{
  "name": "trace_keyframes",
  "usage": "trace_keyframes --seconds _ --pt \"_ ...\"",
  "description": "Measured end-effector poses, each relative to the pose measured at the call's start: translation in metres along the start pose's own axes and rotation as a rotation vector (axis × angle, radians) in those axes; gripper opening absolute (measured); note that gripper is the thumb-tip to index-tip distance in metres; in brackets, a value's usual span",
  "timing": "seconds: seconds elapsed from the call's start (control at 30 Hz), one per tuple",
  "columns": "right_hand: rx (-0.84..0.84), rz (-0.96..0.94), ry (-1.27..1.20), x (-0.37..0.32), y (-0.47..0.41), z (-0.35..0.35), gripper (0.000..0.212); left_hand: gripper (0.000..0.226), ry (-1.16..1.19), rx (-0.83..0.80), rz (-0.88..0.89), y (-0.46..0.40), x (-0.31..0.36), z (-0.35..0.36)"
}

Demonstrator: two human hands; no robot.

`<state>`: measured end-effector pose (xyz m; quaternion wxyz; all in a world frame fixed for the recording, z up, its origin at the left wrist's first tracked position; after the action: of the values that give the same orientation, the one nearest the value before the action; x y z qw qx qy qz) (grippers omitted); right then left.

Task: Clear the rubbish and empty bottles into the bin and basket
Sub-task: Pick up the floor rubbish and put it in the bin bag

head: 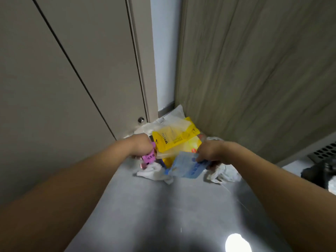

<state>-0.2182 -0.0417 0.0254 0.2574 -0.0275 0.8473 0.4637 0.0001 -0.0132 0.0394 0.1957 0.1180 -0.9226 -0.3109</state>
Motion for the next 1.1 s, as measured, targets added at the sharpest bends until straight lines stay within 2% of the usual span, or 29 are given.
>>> trace_keyframes --seconds 0.07,0.13,0.27,0.43,0.57,0.73,0.87,0.93,1.1 --pt "0.004 -0.003 0.014 0.002 0.022 -0.023 0.009 0.011 -0.016 -0.014 0.035 0.010 0.031 -0.019" --pt "0.018 -0.003 0.005 0.005 0.048 -0.047 0.003 0.016 -0.037 0.004 0.091 0.020 0.066 -0.034" --pt "0.150 0.050 0.022 0.033 0.097 -0.106 0.025 0.015 0.056 0.087 0.229 0.040 0.146 -0.050" --pt "0.261 0.131 0.017 0.095 0.159 -0.169 0.030 0.018 0.150 0.074 0.426 0.066 0.252 -0.041" --pt "0.314 0.202 0.027 0.161 0.217 -0.206 0.021 0.022 0.215 0.016 0.539 0.086 0.330 -0.016" --pt "0.347 0.298 0.087 0.254 0.281 -0.227 0.012 0.018 0.198 -0.073 0.680 0.111 0.423 0.040" --pt "0.435 0.344 -0.001 0.329 0.294 -0.227 0.020 0.015 0.098 -0.077 0.724 0.116 0.482 0.086" --pt "0.444 0.350 -0.019 0.352 0.287 -0.218 0.021 0.022 0.034 -0.064 0.738 0.113 0.503 0.104" --pt "0.399 0.305 -0.011 0.370 0.255 -0.197 0.014 0.009 -0.195 -0.022 0.739 0.096 0.527 0.144"
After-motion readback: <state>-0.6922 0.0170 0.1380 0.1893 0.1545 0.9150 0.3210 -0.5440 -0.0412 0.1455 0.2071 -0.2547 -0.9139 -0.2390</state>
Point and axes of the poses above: each hand's wrist, its own y-axis away from the middle knuckle, its own z-axis out of the palm, x = y × z, the point moved 8 cm from there along -y, towards the middle knuckle, and after that the axes turned 1 degree about -y, right-handed, at the moved point
